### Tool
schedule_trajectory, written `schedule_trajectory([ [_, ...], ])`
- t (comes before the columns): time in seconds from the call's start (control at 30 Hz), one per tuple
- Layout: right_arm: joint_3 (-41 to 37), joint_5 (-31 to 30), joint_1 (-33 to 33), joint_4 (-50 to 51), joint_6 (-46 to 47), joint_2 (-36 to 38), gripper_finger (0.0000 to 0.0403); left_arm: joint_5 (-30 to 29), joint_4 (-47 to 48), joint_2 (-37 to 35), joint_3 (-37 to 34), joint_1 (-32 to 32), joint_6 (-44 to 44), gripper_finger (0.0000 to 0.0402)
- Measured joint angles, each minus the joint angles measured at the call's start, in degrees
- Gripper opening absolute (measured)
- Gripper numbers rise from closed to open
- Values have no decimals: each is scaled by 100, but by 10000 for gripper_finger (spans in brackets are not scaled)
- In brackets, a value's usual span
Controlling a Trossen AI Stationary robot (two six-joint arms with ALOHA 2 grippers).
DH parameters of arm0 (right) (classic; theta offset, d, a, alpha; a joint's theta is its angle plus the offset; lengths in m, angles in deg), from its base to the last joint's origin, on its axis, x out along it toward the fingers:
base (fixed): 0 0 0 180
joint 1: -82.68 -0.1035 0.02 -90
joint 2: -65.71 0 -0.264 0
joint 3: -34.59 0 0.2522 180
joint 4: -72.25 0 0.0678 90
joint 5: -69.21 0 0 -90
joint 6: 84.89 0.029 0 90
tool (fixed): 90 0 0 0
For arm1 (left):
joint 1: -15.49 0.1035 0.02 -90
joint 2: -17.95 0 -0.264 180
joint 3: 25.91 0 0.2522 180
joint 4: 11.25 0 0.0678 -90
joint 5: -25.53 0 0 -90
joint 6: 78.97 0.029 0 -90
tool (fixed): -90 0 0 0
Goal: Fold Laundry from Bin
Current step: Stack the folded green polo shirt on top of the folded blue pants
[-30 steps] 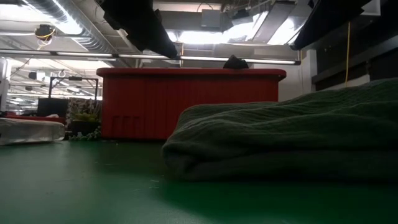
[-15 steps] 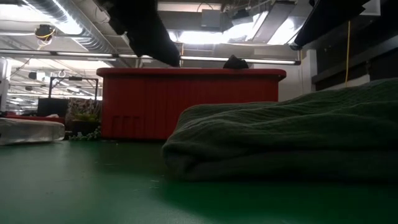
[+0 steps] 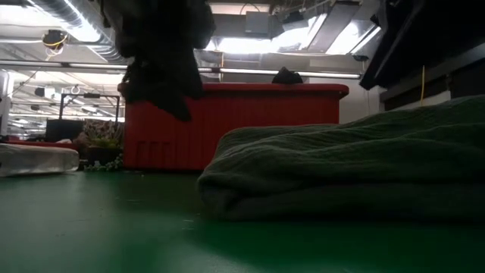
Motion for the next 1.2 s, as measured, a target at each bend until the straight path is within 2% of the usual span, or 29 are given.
schedule_trajectory([
  [0.3, 7, 269, -7, 477, -15, 240, 167, 98, -756, 628, -2, 21, -411, 192],
  [0.5, 7, 508, -7, 618, -36, 240, 167, 138, -930, 1002, -2, 137, -713, 192],
  [0.67, 6, 633, -7, 621, -272, 240, 167, 145, -1447, 1240, -7, 210, -729, 192],
  [0.87, 4, 1045, -57, 982, -150, 412, 167, 149, -1613, 1517, -1, 260, -712, 192],
  [0.97, 4, 936, -161, 1341, 63, 615, 167, 211, -1643, 1653, 17, 267, -677, 190],
  [1.07, 4, 854, -283, 1769, 361, 824, 167, 316, -1589, 1682, 17, 273, -368, 171],
  [1.2, 4, 780, -407, 2434, 891, 1025, 167, 365, -1402, 1583, 17, 316, -50, 115],
])
